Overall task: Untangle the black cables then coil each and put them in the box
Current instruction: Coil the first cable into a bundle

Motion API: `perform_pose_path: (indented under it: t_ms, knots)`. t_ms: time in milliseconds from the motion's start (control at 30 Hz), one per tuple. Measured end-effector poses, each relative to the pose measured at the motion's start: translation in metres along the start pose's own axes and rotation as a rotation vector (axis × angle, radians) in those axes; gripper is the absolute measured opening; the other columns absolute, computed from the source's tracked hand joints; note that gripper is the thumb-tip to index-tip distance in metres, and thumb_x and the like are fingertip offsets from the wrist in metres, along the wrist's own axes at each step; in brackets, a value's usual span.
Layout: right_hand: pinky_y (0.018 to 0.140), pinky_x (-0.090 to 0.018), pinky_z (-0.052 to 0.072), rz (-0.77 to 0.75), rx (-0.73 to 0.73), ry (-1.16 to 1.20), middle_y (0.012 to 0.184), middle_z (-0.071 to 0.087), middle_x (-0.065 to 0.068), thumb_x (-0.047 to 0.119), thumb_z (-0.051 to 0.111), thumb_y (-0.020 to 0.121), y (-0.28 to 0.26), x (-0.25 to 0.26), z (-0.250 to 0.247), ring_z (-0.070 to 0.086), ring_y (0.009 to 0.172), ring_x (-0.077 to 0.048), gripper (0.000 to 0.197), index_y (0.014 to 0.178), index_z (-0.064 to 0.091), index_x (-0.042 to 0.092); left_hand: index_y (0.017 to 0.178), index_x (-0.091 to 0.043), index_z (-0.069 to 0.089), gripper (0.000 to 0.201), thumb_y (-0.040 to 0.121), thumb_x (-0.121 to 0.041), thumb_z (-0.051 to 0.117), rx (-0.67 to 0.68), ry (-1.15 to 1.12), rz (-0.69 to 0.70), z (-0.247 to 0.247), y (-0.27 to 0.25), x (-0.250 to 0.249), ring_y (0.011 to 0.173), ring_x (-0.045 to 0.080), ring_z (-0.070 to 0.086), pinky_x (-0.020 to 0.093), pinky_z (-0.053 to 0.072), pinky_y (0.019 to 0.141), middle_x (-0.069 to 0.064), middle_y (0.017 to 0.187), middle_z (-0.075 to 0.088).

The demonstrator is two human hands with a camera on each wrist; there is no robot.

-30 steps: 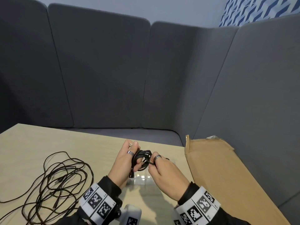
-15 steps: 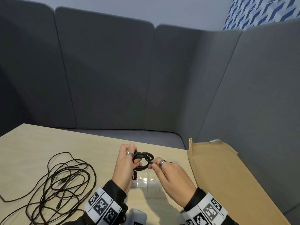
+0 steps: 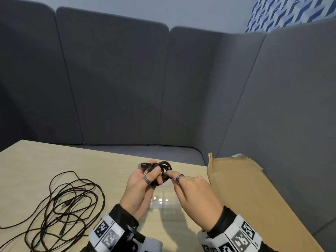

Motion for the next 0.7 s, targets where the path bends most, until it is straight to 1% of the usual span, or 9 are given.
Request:
perform_pose_path:
  t_ms: [100, 167, 267, 367, 433, 500, 567, 633, 700]
  knots:
    - [0.069, -0.031, 0.040, 0.008, 0.073, 0.171, 0.091, 0.071, 0.005, 0.034, 0.027, 0.098, -0.003, -0.003, 0.006, 0.063, 0.083, -0.018, 0.038, 0.127, 0.050, 0.033, 0.092, -0.007, 0.058, 0.028, 0.075, -0.025, 0.071, -0.044, 0.100, 0.013, -0.005, 0.003, 0.002, 0.046, 0.005, 0.045, 0.015, 0.050, 0.060, 0.004, 0.066, 0.055]
    - [0.071, -0.028, 0.042, 0.061, 0.143, 0.290, 0.081, 0.068, 0.007, 0.035, 0.032, 0.100, -0.004, -0.002, 0.009, 0.060, 0.076, -0.010, 0.033, 0.127, 0.051, 0.031, 0.089, -0.011, 0.057, 0.006, 0.090, -0.017, 0.056, -0.063, 0.415, 0.110, -0.005, 0.004, -0.005, 0.054, 0.004, 0.046, 0.013, 0.045, 0.058, -0.008, 0.062, 0.053]
    - [0.064, -0.028, 0.040, 0.167, 0.208, 0.452, 0.063, 0.055, 0.008, 0.037, 0.038, 0.098, -0.005, -0.007, 0.010, 0.050, 0.061, -0.008, 0.030, 0.118, 0.058, 0.026, 0.086, -0.023, 0.052, 0.014, 0.090, -0.036, 0.048, 0.024, 0.970, 0.336, 0.004, -0.003, -0.015, 0.063, 0.006, 0.051, 0.017, 0.041, 0.060, -0.012, 0.066, 0.056]
    - [0.068, -0.031, 0.037, 0.035, 0.043, -0.029, 0.076, 0.065, 0.009, 0.040, 0.032, 0.096, -0.004, -0.010, -0.007, 0.059, 0.072, -0.014, 0.029, 0.100, 0.059, 0.032, 0.085, -0.027, 0.044, 0.021, 0.089, -0.045, 0.034, 0.064, 1.284, 0.378, 0.009, -0.009, -0.013, 0.066, 0.010, 0.054, 0.025, 0.042, 0.064, -0.008, 0.069, 0.056]
    - [0.069, -0.031, 0.033, -0.019, -0.176, -0.277, 0.081, 0.058, 0.012, 0.038, 0.045, 0.089, -0.004, -0.011, -0.024, 0.052, 0.077, -0.017, 0.018, 0.083, 0.061, 0.033, 0.083, -0.019, 0.047, 0.029, 0.091, -0.043, 0.035, 0.073, 1.101, 0.243, 0.009, -0.008, -0.013, 0.056, 0.011, 0.044, 0.022, 0.037, 0.056, -0.004, 0.064, 0.048]
    - [0.075, -0.034, 0.031, -0.061, -0.395, -0.271, 0.094, 0.049, 0.005, 0.036, 0.050, 0.084, -0.005, -0.016, -0.034, 0.042, 0.088, -0.020, 0.016, 0.077, 0.064, 0.032, 0.083, -0.009, 0.049, 0.031, 0.099, -0.033, 0.037, 0.080, 0.726, 0.002, 0.010, -0.010, -0.007, 0.048, 0.009, 0.031, 0.018, 0.031, 0.047, 0.000, 0.061, 0.038]
    - [0.074, -0.033, 0.035, -0.113, -0.465, -0.201, 0.095, 0.047, 0.003, 0.032, 0.053, 0.085, -0.004, -0.022, -0.030, 0.041, 0.086, -0.019, 0.014, 0.082, 0.066, 0.028, 0.085, -0.006, 0.049, 0.029, 0.100, -0.024, 0.033, 0.086, 0.475, -0.144, 0.017, -0.014, -0.002, 0.043, 0.008, 0.025, 0.017, 0.028, 0.044, 0.000, 0.058, 0.034]
    - [0.071, -0.027, 0.042, -0.088, -0.417, 0.074, 0.087, 0.052, 0.003, 0.033, 0.050, 0.091, 0.000, -0.030, -0.016, 0.047, 0.080, -0.015, 0.019, 0.090, 0.067, 0.025, 0.087, -0.006, 0.050, 0.028, 0.100, -0.023, 0.031, 0.108, 0.389, -0.182, 0.025, -0.017, 0.002, 0.042, 0.008, 0.023, 0.018, 0.030, 0.045, -0.001, 0.057, 0.036]
    - [0.076, -0.016, 0.044, 0.080, -0.315, 0.516, 0.085, 0.059, 0.007, 0.033, 0.050, 0.091, 0.001, -0.036, 0.001, 0.056, 0.082, -0.005, 0.022, 0.091, 0.070, 0.025, 0.090, -0.005, 0.050, 0.027, 0.098, -0.024, 0.033, 0.110, 0.381, -0.146, 0.026, -0.017, 0.004, 0.044, 0.008, 0.023, 0.021, 0.030, 0.053, -0.002, 0.057, 0.039]
Point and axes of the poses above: each hand's wrist, its own y-axis towards the middle knuckle, its own z-axis out of the palm, x = y × z, the point moved 7 cm from there along y, towards the middle knuckle
